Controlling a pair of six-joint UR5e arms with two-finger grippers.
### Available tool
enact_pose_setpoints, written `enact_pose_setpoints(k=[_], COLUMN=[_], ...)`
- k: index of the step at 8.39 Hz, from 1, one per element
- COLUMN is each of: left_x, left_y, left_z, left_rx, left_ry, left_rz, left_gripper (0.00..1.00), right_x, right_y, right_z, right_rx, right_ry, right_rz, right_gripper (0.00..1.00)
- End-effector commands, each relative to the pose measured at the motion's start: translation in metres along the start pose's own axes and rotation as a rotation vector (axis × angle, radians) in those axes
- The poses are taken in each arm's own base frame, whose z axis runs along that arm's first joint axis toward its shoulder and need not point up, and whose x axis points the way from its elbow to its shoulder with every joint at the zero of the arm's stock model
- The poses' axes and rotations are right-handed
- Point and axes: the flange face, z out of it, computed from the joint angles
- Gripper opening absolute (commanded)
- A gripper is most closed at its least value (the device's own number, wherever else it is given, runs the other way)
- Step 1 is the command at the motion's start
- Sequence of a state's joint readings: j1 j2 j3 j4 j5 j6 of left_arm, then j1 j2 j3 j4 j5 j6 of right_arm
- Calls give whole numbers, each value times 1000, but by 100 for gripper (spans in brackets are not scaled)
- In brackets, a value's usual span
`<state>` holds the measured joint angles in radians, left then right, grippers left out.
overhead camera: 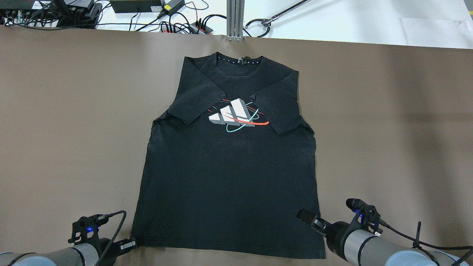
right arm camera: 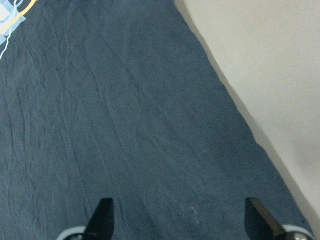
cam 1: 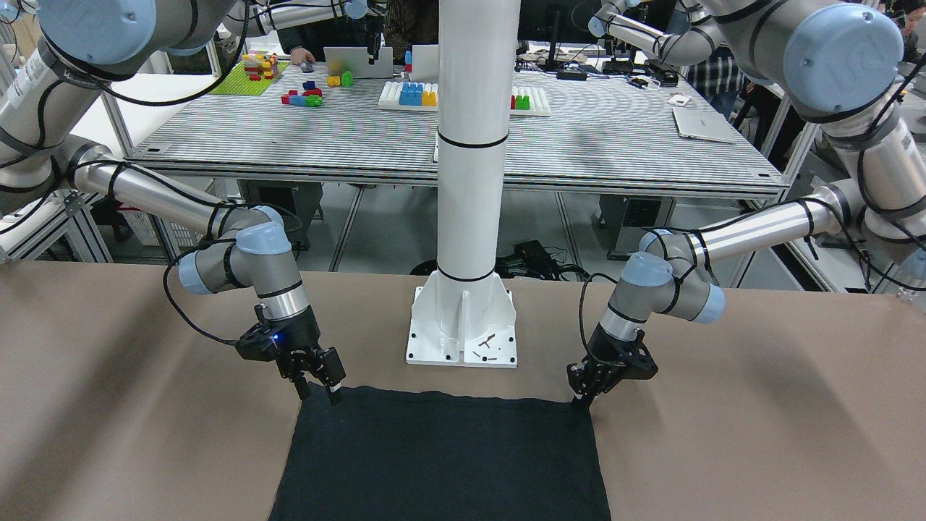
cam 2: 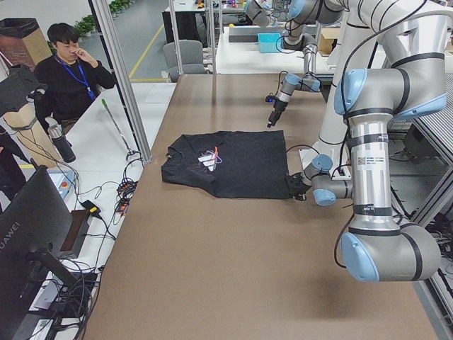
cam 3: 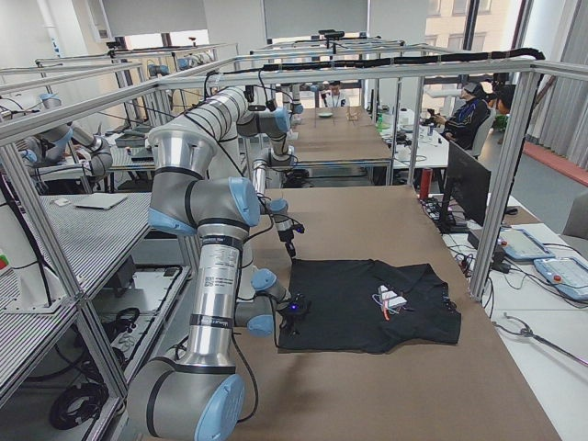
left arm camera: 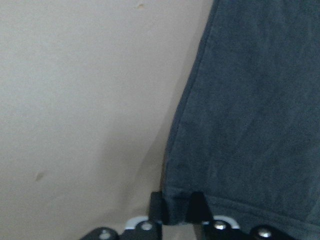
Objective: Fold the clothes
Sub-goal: 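Grasp the hem corners nearest the robot with both grippers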
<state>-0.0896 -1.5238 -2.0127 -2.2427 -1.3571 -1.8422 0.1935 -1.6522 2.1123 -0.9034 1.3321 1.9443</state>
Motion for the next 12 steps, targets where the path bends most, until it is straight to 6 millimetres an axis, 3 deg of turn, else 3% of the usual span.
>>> enact_pose_setpoints(k=[1,3,7,9,11,12], left_x=[8,13,16,16,16,17], left_y=[-2,-1,0,0,-1,-1], left_z=[-9,-11,-11,-12,-12,-12], left_rx=[-3,-7,-10,-9,-7,-8], left_ry=[21,31,37,37,37,39], left_rz=[-1,-2,-1,-2,-2,-3], left_gripper=[0,0,0,0,0,0], right_x=[9,43,83,90,89,87], right_y=[-3,3,54,56,56,56], right_z=[0,1,11,20,20,19], right_rx=[5,-4,21,51,55,53], right_ry=[19,86,115,112,107,104], right_rz=[-12,-48,-124,-104,-103,-103], right_gripper=[93,92,84,60,49,29])
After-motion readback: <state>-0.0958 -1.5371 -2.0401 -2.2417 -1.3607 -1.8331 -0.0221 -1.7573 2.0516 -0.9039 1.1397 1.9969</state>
